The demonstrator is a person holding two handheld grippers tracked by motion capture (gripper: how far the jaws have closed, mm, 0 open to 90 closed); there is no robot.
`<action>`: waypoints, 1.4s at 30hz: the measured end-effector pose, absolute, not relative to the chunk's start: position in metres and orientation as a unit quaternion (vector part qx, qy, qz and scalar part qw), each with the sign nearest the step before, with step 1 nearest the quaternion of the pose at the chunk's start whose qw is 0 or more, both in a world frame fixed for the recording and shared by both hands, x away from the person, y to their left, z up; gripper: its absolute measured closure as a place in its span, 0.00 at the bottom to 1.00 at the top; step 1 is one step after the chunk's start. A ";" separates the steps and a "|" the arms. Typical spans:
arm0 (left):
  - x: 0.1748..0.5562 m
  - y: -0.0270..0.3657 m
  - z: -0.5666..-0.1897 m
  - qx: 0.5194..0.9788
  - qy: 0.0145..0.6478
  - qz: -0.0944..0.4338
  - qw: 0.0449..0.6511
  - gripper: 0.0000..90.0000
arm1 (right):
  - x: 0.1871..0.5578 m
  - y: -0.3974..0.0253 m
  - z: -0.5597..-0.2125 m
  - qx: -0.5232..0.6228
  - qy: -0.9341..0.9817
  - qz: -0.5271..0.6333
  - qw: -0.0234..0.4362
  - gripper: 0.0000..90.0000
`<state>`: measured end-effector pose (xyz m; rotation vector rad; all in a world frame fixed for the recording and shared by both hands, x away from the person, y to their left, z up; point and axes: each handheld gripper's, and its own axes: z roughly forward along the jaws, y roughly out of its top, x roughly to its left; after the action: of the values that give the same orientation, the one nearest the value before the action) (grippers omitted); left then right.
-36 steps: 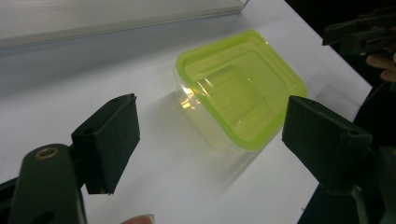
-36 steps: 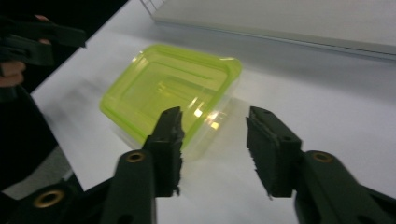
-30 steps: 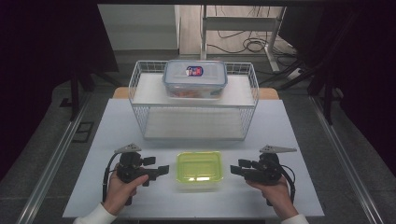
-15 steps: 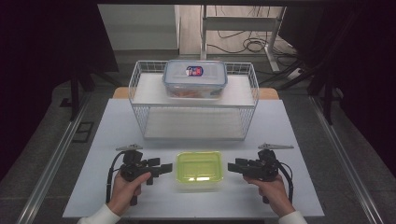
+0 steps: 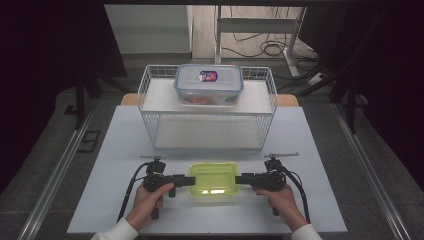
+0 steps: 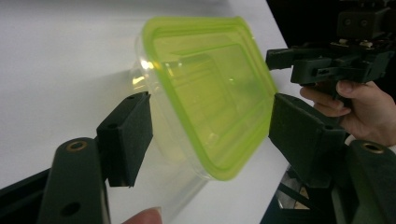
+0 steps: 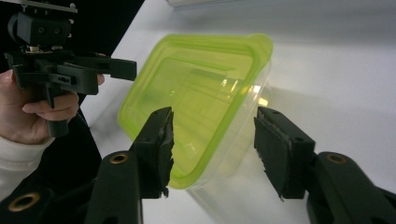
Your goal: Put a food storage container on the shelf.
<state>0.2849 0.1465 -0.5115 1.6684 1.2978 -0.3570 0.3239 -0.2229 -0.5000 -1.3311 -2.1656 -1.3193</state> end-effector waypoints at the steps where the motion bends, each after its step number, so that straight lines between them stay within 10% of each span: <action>1: 0.286 0.147 -0.512 0.682 0.535 -0.147 0.476 0.34 | 0.325 -0.222 -0.501 -0.464 -0.748 -0.454 0.141 0.55; 16: 0.298 0.146 -0.536 0.662 0.545 -0.220 0.465 0.77 | 0.336 -0.220 -0.520 -0.478 -0.724 -0.456 0.200 0.81; 42: 0.286 0.156 -0.517 0.667 0.516 -0.209 0.495 0.89 | 0.317 -0.224 -0.491 -0.447 -0.709 -0.505 0.206 0.91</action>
<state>0.2861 0.1557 -0.5166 1.6175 1.2493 -0.5056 0.3167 -0.2240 -0.4915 -1.2461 -1.9746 -1.4072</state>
